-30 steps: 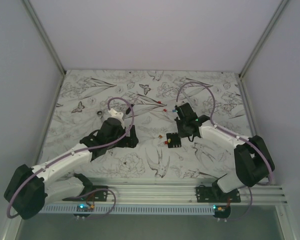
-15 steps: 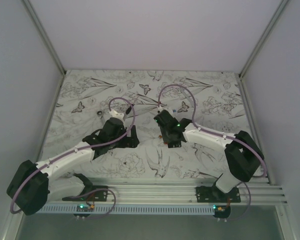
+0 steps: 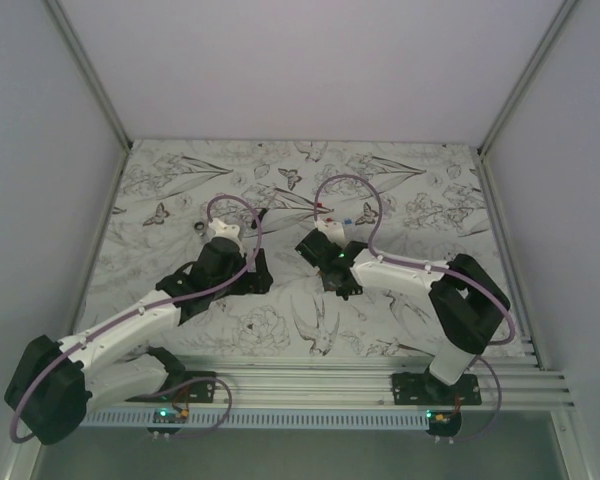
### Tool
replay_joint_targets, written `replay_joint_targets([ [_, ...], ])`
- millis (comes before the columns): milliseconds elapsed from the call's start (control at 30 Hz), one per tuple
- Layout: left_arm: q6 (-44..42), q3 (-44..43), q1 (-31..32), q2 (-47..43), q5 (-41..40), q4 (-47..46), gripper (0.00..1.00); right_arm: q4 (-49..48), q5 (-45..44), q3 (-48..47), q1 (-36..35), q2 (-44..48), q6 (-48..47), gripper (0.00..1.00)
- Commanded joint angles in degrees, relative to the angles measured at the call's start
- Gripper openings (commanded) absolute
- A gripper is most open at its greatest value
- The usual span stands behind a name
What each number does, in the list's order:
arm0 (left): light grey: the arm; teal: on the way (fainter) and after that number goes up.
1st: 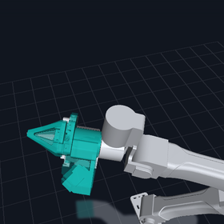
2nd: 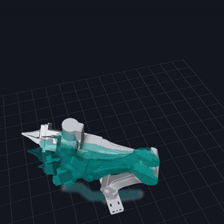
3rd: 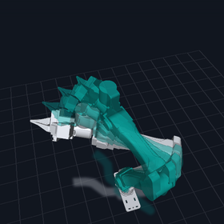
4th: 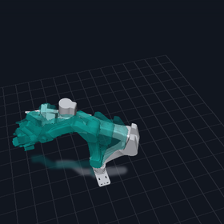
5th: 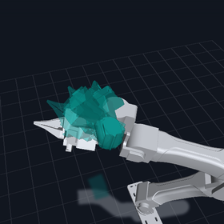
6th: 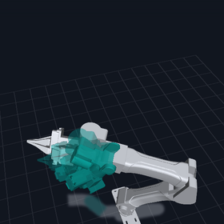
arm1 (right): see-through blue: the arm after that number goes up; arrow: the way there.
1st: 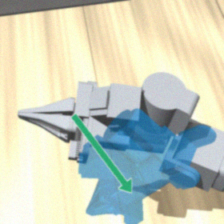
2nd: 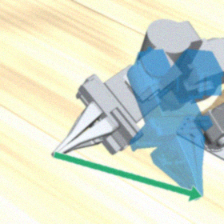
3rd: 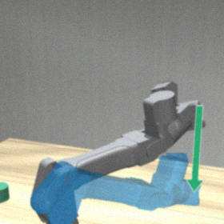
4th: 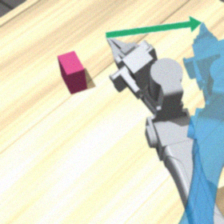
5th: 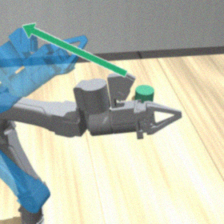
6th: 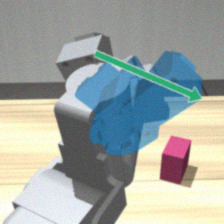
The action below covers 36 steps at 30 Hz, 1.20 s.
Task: Snap on the fuse box
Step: Pick up the fuse from the fuse box base.
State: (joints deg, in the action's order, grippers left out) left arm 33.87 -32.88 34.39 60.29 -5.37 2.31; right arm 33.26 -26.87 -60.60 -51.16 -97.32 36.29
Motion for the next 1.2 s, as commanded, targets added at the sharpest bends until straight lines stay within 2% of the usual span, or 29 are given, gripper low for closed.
replay_joint_targets([
  [0, 0.41, 0.89, -0.47, -0.61, -1.17, 1.51, 1.0, -0.83, -3.42, -2.48, -1.04, -0.77, 2.66, 0.33],
  [733, 0.32, 0.89, -0.47, -1.12, -0.93, 1.64, 1.0, -0.71, -5.86, -2.69, -1.12, -3.88, 4.29, 0.23],
  [867, 0.31, 1.14, -0.48, -1.57, -1.04, 1.64, 1.0, 0.12, -6.18, -2.51, -1.09, -1.74, 4.31, 0.17],
  [1167, 0.4, 0.89, -0.47, -1.15, -0.99, 1.57, 1.0, 1.19, -4.61, -0.82, 0.36, 5.68, 1.5, 0.1],
])
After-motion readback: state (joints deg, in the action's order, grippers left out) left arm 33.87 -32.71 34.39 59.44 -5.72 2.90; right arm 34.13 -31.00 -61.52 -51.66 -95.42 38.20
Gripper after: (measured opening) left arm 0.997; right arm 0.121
